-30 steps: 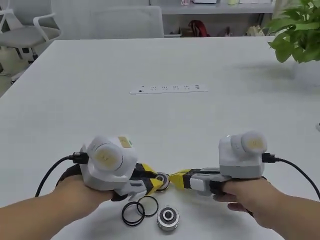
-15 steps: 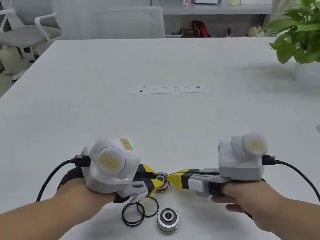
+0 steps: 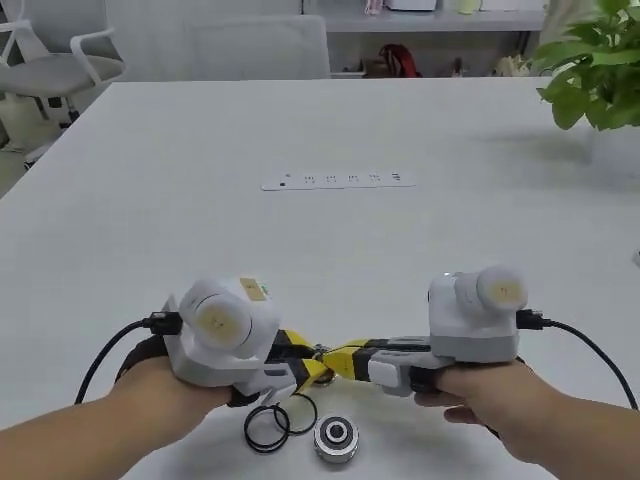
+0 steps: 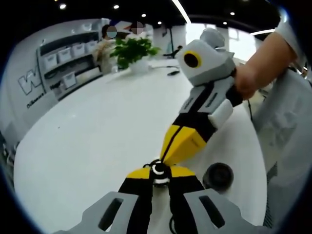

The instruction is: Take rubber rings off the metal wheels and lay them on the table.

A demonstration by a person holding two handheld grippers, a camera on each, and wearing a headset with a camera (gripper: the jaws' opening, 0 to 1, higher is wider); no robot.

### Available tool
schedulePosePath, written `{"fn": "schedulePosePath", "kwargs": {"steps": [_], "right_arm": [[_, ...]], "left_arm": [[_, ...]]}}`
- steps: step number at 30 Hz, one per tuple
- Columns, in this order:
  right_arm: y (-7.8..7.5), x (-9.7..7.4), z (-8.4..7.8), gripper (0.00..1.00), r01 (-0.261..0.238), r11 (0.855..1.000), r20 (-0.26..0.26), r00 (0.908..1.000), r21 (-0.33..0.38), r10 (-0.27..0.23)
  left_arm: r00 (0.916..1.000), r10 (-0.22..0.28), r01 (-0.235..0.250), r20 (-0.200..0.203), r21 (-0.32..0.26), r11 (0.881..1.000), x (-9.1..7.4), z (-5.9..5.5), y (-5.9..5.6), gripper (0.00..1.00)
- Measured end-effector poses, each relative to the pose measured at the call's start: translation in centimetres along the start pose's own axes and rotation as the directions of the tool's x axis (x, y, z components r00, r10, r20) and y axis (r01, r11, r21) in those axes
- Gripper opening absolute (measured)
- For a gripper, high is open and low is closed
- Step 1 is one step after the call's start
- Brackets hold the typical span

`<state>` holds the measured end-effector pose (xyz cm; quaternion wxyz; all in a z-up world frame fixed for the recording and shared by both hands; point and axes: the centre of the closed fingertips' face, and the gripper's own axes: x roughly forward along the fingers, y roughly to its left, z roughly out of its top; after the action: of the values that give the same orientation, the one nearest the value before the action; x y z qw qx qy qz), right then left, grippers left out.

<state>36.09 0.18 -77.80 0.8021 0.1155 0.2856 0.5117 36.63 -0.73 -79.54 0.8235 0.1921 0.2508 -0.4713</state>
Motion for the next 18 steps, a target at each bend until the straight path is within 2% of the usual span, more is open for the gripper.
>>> {"fn": "schedulePosePath", "kwargs": {"steps": [1, 8, 10, 15, 18], "right_arm": [[0.3, 0.0, 0.1, 0.00, -0.019, 1.000, 0.005, 0.9998, -0.008, 0.019], [-0.8, -0.4, 0.2, 0.00, 0.025, 1.000, 0.007, 0.9997, 0.005, -0.025], [-1.1, -0.5, 0.1, 0.00, 0.035, 0.999, 0.004, 0.9994, 0.008, -0.035], [-1.2, -0.6, 0.0, 0.00, 0.040, 0.999, 0.001, 0.9992, 0.012, -0.040], [-1.2, -0.6, 0.1, 0.00, 0.040, 0.999, 0.001, 0.9992, 0.014, -0.040]], "left_arm": [[1.0000, 0.000, 0.000, 0.003, -0.003, 1.000, 0.0, 0.0, 0.0, 0.11], [0.9999, -0.006, 0.006, 0.016, -0.001, 1.000, 0.0, 0.0, 0.0, 0.12], [0.9997, -0.016, 0.017, 0.018, -0.022, 1.000, 0.0, 0.1, 0.1, 0.13], [0.9992, -0.035, 0.035, 0.020, 0.007, 0.999, -0.5, 0.1, 0.0, 0.15], [0.9978, -0.055, 0.055, 0.038, -0.007, 0.998, -1.1, 0.3, -0.1, 0.18]]}}
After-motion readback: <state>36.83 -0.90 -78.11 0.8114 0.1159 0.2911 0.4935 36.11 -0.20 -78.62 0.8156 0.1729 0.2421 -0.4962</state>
